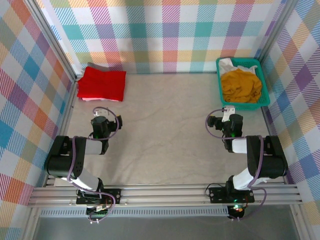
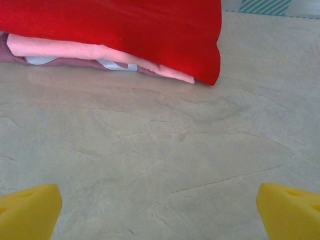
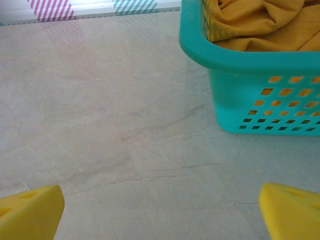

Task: Fold and stack the t-shirts

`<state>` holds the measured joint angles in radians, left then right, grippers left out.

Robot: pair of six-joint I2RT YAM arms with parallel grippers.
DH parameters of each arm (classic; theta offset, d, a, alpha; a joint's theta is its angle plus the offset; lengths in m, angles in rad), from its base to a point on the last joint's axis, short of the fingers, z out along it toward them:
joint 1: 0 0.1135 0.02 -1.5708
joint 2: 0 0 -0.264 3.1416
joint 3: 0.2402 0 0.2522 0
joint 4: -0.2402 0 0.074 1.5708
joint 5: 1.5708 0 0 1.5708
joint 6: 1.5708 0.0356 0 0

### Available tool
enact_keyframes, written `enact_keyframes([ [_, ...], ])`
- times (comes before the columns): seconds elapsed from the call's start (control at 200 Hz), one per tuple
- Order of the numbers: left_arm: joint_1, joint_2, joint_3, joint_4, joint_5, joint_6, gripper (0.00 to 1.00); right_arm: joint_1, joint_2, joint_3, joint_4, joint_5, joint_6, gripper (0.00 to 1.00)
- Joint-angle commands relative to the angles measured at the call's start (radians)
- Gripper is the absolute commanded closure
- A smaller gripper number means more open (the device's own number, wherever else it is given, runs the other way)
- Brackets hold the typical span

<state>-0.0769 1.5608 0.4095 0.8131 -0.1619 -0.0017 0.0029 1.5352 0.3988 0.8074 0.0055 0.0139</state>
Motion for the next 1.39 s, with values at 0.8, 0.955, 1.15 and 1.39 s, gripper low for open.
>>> enact_keyframes([
  [0.8, -0.357, -0.190, 0.741, -0.891, 0.151, -0.074, 0.07, -0.001, 0.015, 1.034, -1.308, 0.080, 0.341, 0.01],
  [0.955, -0.496, 0.036, 0.964, -0.958, 0.236, -0.049, 0.08, -0.093, 0.311, 1.408, -1.512, 0.035, 0.341, 0.06],
  [1.15, -0.566, 0.116, 0.975, -0.898, 0.272, -0.096, 0.09, -0.141, 0.637, 1.837, -1.738, 0.073, 0.266, 0.08],
  [1.39, -0.570, 0.069, 0.861, -0.881, 0.241, -0.126, 0.09, -0.145, 0.988, 2.288, -1.917, 0.091, 0.250, 0.09],
])
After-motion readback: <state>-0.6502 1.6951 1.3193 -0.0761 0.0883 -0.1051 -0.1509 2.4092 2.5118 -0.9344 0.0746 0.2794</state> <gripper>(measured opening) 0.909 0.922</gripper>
